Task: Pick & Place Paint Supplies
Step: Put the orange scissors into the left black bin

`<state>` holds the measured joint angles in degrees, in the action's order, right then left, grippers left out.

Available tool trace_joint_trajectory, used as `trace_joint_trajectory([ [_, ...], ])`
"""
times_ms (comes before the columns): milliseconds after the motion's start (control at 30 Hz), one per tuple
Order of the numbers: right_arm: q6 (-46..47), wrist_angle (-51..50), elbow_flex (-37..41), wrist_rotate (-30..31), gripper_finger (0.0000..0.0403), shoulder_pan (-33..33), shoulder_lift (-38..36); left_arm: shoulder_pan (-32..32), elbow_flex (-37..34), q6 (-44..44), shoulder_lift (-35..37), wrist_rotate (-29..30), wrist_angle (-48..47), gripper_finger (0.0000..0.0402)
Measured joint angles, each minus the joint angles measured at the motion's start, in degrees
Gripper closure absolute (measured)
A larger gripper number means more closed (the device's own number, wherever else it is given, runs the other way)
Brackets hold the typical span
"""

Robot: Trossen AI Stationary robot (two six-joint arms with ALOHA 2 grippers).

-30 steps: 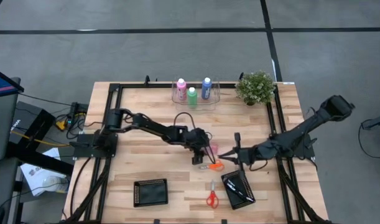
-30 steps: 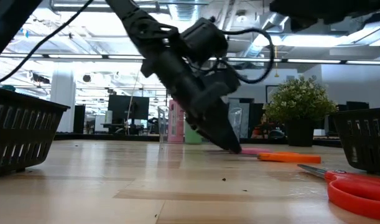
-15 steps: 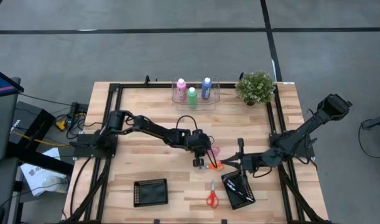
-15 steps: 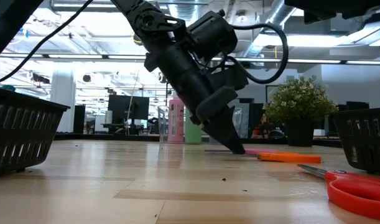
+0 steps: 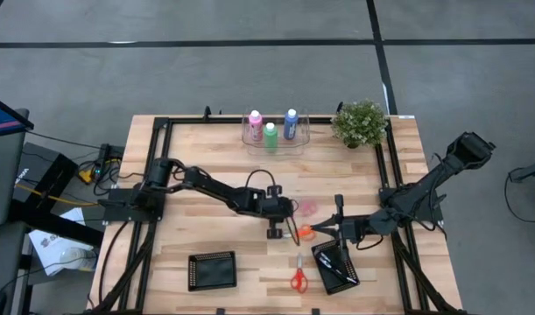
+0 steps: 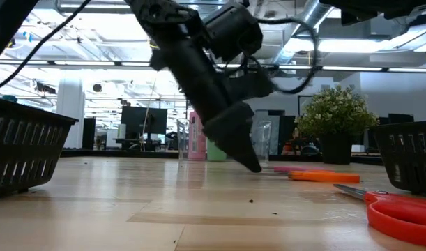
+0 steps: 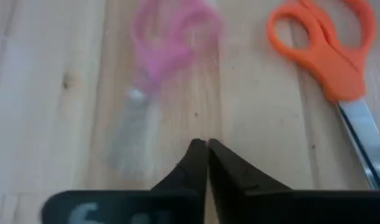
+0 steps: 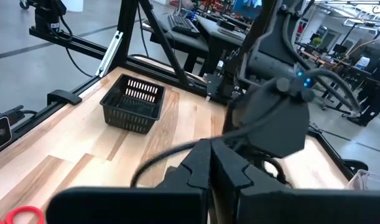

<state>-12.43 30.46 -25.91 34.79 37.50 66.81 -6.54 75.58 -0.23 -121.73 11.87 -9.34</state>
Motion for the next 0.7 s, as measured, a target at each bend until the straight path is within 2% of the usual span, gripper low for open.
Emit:
trace_joint_trajectory([
  [133,0.00,0.02,0.00,0.00,0.0403,0.00,0.00,-0.08,-0.05,-0.13,2.60,0.80,-3.95,0.0397],
  [300,-0.02,-0.07,0.00,0.00,0.0403,0.00,0.00,-0.39,-0.77,1.14,5.59,1.54,-3.21,0.0398],
  [400,0.28,-0.26,0.00,0.00,0.0403,0.00,0.00,-0.50,-1.12,4.92,6.39,-4.78,-1.57,0.0398],
  [567,1.38,-1.15,0.00,0.00,0.0403,-0.06,0.00,-1.03,-1.10,1.23,6.28,-15.58,1.17,0.0395],
  [700,1.75,-1.90,-0.02,0.81,0.0403,-0.56,0.04,-2.95,-0.99,-0.22,5.41,-16.04,5.38,0.0356],
])
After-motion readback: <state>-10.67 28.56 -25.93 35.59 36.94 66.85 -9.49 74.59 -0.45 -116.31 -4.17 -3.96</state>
